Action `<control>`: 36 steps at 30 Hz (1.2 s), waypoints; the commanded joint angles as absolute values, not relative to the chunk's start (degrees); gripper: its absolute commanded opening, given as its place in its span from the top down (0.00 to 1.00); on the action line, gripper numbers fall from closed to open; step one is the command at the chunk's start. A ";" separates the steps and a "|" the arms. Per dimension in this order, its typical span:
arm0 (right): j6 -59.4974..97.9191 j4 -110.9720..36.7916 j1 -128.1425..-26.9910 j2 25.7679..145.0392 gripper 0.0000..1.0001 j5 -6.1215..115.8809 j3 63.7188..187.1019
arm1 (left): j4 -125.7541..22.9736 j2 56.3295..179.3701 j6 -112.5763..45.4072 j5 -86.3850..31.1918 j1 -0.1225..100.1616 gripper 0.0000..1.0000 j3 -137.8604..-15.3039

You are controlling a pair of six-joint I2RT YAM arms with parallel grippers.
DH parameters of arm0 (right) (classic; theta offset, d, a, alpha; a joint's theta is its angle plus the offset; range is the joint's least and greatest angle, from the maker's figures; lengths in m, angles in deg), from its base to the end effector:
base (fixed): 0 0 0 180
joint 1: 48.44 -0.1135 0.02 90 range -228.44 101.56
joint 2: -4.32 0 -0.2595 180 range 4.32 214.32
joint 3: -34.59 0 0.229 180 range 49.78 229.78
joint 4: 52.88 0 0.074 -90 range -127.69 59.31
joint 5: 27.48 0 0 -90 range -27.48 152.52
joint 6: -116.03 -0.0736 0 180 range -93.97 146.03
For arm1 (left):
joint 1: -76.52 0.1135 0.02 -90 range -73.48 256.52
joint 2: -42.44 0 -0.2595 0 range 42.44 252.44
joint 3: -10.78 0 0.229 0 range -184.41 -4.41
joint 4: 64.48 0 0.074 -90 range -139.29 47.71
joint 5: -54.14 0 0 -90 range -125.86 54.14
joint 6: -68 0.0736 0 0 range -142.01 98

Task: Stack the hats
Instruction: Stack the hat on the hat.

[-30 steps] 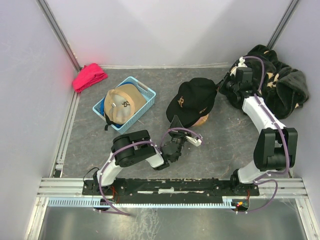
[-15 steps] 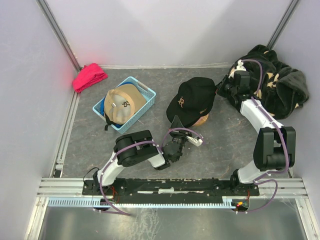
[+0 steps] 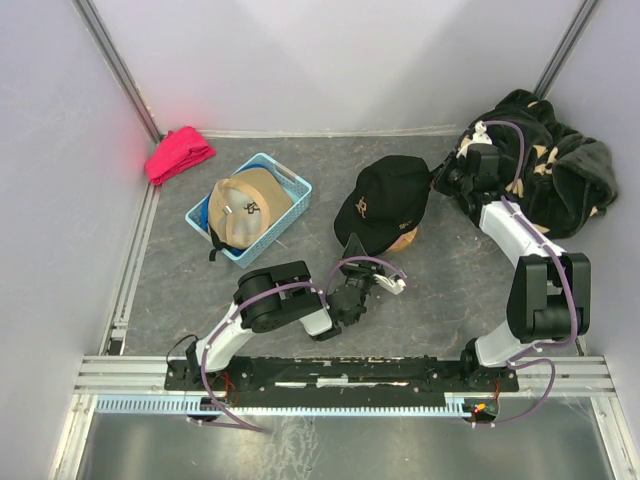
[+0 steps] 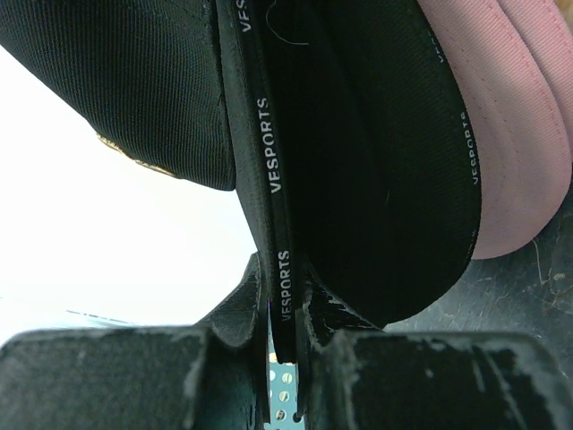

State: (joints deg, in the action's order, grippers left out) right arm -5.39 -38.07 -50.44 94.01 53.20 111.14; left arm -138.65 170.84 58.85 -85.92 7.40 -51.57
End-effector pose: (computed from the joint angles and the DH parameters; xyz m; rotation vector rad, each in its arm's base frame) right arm 0.3705 0.0249 0.2522 0.4318 2.0487 0.5249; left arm 0.1932 -0.3482 0.1247 1.1136 1.0497 0.7846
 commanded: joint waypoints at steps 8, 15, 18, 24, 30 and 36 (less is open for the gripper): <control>-2.87 -35.38 -49.27 95.70 0.98 66.58 107.48 | -148.44 176.05 49.99 -96.32 5.94 0.91 -47.82; -4.49 -36.76 -50.22 93.29 0.98 64.52 107.08 | -148.44 173.62 50.61 -99.14 5.33 0.67 -49.54; -4.56 -36.39 -50.72 92.58 0.98 64.09 107.57 | -148.45 172.39 49.86 -100.57 4.82 0.55 -49.49; -4.74 -36.13 -51.07 91.80 0.96 63.64 108.20 | -148.45 169.73 49.32 -102.53 3.81 0.40 -49.07; -4.78 -36.28 -51.34 90.07 0.91 61.90 107.46 | -148.43 165.02 47.98 -104.87 2.79 0.39 -47.69; -4.88 -35.34 -51.30 86.62 0.76 59.49 107.35 | -148.47 155.42 44.19 -109.04 -0.35 0.39 -43.13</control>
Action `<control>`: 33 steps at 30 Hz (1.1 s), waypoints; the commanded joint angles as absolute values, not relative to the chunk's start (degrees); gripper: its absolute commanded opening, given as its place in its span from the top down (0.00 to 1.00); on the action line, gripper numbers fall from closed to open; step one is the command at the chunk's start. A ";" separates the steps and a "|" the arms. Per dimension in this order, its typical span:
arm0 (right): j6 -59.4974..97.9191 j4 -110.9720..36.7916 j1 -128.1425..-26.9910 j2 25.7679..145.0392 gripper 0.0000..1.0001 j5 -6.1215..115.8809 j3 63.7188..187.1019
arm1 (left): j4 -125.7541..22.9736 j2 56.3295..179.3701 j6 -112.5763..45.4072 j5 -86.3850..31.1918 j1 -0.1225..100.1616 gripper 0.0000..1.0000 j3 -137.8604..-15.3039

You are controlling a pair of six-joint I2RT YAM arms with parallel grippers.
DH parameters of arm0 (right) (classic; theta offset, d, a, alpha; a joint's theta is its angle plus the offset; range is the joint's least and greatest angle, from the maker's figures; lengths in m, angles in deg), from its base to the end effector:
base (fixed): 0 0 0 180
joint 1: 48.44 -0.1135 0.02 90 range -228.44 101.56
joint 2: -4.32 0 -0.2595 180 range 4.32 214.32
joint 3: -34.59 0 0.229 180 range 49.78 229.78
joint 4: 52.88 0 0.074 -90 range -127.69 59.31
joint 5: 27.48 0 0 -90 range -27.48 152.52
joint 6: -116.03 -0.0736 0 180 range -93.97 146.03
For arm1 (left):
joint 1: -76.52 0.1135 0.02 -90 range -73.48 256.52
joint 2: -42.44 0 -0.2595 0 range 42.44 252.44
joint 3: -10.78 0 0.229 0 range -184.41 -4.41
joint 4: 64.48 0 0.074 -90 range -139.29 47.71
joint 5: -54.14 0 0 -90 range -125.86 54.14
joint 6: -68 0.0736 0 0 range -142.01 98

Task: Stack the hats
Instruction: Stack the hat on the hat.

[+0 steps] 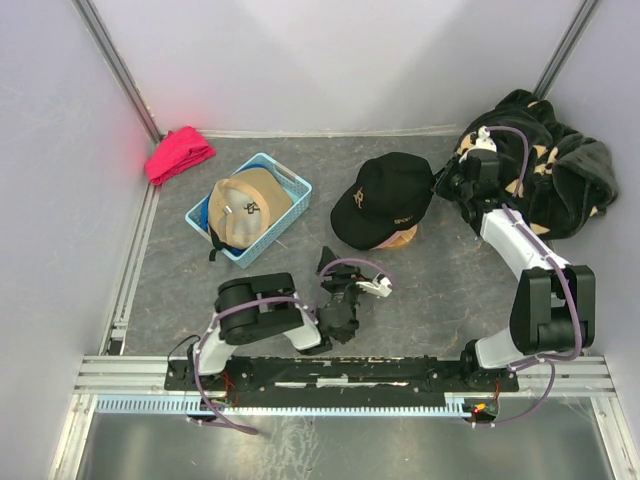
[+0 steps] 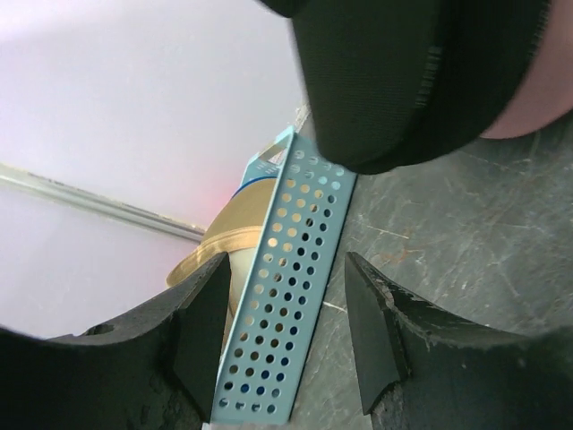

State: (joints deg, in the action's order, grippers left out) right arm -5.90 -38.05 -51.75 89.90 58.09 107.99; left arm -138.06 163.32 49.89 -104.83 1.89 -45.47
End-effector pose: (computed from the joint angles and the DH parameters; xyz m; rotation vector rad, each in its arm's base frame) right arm 0.3542 0.0262 0.2570 0.4645 2.0197 0.4606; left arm 0.1591 -0.3197 0.1449 0.8889 1.2944 0.8063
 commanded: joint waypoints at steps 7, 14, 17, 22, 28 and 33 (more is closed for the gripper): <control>-6.21 -34.56 -51.33 83.23 0.62 58.29 107.19 | -148.46 144.87 45.67 -112.09 -4.75 0.42 -42.08; -6.74 -34.19 -51.30 82.99 0.61 59.08 107.19 | -148.49 140.45 47.14 -110.76 -3.71 0.40 -47.06; -7.08 -34.16 -51.25 83.72 0.61 59.03 107.31 | -148.36 139.31 45.42 -110.98 -0.48 0.36 -50.77; -7.19 -34.71 -51.25 82.16 0.61 60.34 106.70 | -136.49 135.39 35.68 -109.32 3.90 0.34 -56.79; -7.21 -34.05 -51.27 80.70 0.60 61.69 107.93 | -82.12 124.05 -9.00 -99.35 13.66 0.38 -66.50; -7.74 -34.22 -51.23 81.08 0.57 62.20 108.66 | -72.37 122.86 -17.97 -88.96 19.98 0.40 -71.07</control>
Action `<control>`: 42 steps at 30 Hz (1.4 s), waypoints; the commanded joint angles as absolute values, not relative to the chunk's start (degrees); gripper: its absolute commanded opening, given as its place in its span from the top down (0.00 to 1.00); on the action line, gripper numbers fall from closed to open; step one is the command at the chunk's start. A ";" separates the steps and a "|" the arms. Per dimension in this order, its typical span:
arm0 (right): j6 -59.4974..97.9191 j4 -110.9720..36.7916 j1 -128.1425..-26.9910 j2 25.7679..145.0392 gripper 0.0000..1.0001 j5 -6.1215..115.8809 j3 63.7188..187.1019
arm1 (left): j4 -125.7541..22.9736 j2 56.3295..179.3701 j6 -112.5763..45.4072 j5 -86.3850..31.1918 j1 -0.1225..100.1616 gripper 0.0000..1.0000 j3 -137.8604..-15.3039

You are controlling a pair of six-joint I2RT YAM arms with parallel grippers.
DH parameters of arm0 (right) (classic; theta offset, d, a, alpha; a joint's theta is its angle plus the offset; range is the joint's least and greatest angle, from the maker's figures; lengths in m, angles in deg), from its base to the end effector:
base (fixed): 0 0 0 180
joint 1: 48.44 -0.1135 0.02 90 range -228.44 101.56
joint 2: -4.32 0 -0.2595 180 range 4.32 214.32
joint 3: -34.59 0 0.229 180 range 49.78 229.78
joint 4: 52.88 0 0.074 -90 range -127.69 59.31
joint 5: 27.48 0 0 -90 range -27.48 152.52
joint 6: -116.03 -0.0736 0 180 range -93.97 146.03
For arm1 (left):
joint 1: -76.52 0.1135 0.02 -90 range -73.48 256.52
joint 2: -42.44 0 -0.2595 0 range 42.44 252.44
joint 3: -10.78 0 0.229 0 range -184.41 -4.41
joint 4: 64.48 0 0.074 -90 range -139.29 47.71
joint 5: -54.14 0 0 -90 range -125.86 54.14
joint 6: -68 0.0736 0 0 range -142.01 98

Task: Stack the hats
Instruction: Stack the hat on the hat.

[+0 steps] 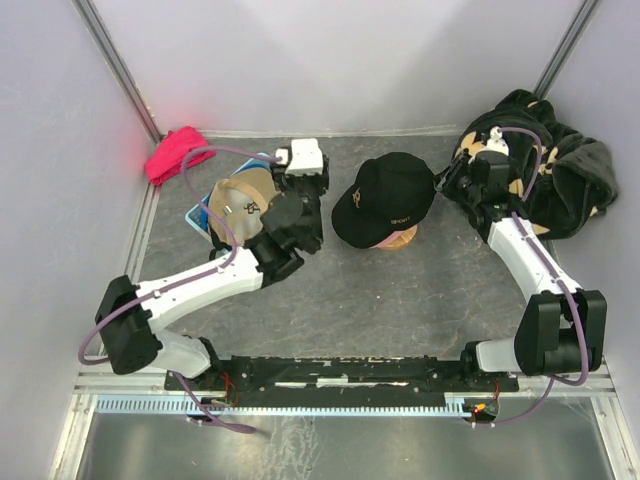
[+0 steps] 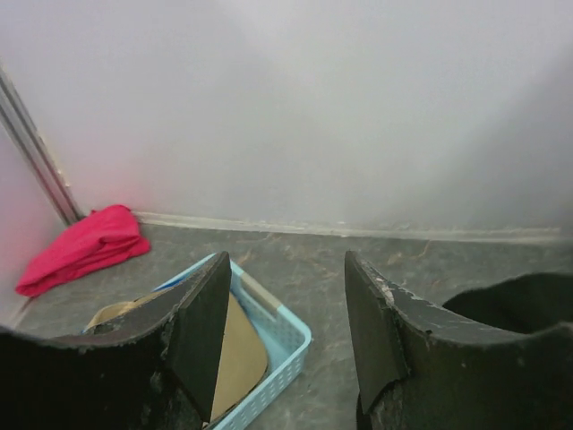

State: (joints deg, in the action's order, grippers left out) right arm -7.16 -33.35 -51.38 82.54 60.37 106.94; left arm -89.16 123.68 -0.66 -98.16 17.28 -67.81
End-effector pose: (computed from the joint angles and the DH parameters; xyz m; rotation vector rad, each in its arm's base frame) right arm 0.3275 0.0196 0.2808 0.5092 1.9768 0.4365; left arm 0.2143 -0.2327 0.4000 -0.0387 1.3956 0.0935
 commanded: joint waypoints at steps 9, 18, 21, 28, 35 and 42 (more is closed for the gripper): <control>-6.77 -36.32 -51.19 76.15 0.55 67.24 107.62 | -58.57 126.52 -33.14 -70.44 28.99 0.39 -78.18; -6.02 -41.04 -53.51 77.18 0.53 60.61 112.43 | -55.65 131.82 -45.52 -52.42 38.28 0.39 -82.70; -5.04 -43.49 -55.99 79.30 0.53 58.44 114.20 | -56.14 134.63 -47.90 -47.47 39.78 0.39 -84.78; -3.00 -44.95 -61.64 83.81 0.53 58.10 118.49 | -57.27 139.72 -53.27 -38.90 42.69 0.39 -87.98; -4.56 -49.65 -64.72 88.80 0.54 60.10 115.51 | -59.93 145.52 -57.44 -32.09 43.87 0.39 -90.63; -5.24 -53.15 -64.79 90.31 0.56 64.13 109.23 | -63.40 151.14 -60.97 -26.84 43.84 0.41 -91.76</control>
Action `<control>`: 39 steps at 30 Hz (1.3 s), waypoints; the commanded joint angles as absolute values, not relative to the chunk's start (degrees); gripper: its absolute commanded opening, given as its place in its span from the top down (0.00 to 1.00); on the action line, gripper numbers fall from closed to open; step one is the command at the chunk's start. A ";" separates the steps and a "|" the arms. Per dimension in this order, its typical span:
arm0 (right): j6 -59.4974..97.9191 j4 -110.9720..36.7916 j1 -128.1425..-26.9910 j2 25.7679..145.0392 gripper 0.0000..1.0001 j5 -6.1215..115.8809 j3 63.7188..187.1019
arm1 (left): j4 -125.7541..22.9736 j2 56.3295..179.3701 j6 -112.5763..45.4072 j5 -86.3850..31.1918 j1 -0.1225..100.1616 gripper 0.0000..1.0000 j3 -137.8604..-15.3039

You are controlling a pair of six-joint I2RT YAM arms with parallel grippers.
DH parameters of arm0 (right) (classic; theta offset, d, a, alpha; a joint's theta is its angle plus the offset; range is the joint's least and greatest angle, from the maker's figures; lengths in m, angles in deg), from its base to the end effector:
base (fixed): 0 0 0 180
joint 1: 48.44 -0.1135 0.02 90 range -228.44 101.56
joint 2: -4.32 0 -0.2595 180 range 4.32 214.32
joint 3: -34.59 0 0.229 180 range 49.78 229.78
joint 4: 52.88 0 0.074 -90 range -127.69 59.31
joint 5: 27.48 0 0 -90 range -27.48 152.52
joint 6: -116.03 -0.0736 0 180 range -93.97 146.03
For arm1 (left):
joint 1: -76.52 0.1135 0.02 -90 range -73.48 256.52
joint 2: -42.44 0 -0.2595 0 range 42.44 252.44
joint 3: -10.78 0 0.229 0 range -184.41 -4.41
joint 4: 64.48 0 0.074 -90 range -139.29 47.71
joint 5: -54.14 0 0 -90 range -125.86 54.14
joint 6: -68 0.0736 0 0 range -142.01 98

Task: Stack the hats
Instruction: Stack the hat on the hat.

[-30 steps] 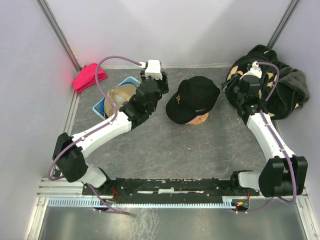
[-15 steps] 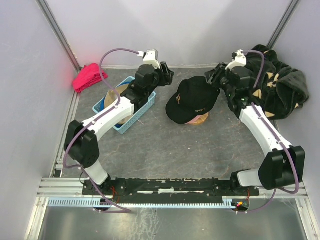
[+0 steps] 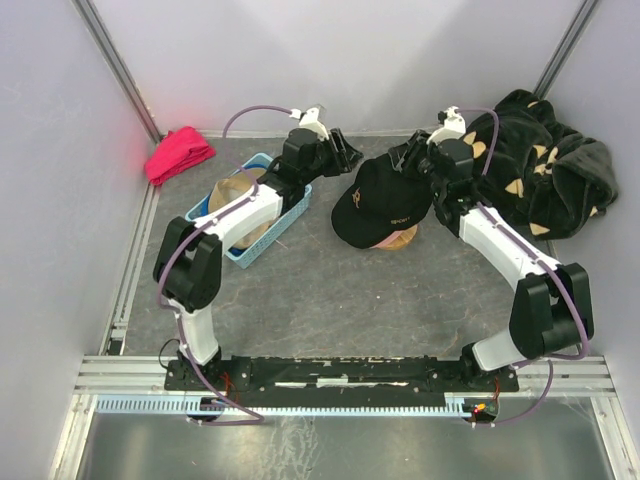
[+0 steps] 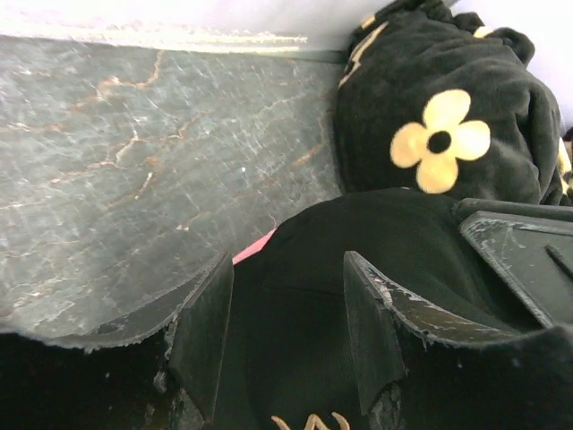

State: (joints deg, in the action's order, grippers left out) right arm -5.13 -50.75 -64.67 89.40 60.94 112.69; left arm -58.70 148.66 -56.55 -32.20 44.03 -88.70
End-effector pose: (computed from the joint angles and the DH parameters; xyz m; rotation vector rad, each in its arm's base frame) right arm 0.3554 0.1056 0.3208 0.2095 1.7592 0.6292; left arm 0.3887 -0.2531 0.3038 0.0144 1.8796 -0.8826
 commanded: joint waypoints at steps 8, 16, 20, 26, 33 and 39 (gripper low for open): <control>-5.35 -54.12 -64.92 91.40 0.56 66.76 105.44 | -65.88 152.10 -60.70 -28.46 42.22 0.43 -87.83; -5.83 -51.98 -64.88 92.46 0.57 71.75 103.86 | -65.40 153.89 -59.62 -29.73 39.59 0.43 -86.77; -6.18 -51.02 -64.83 92.79 0.56 74.36 103.00 | -65.37 154.55 -59.61 -30.94 38.87 0.43 -86.10; -7.16 -50.96 -64.79 94.54 0.56 74.88 102.77 | -64.88 154.62 -59.62 -32.65 38.84 0.43 -85.34; -8.22 -51.51 -64.94 95.03 0.56 74.03 101.93 | -64.95 155.00 -60.19 -33.32 38.53 0.44 -84.35; -7.79 -50.90 -65.13 93.70 0.56 74.76 102.14 | -64.30 155.21 -60.24 -34.50 38.05 0.44 -84.72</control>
State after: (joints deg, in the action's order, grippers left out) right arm -7.58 -65.98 -65.19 90.69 73.15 106.20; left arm -65.23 154.41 -59.15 -34.34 39.44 -84.94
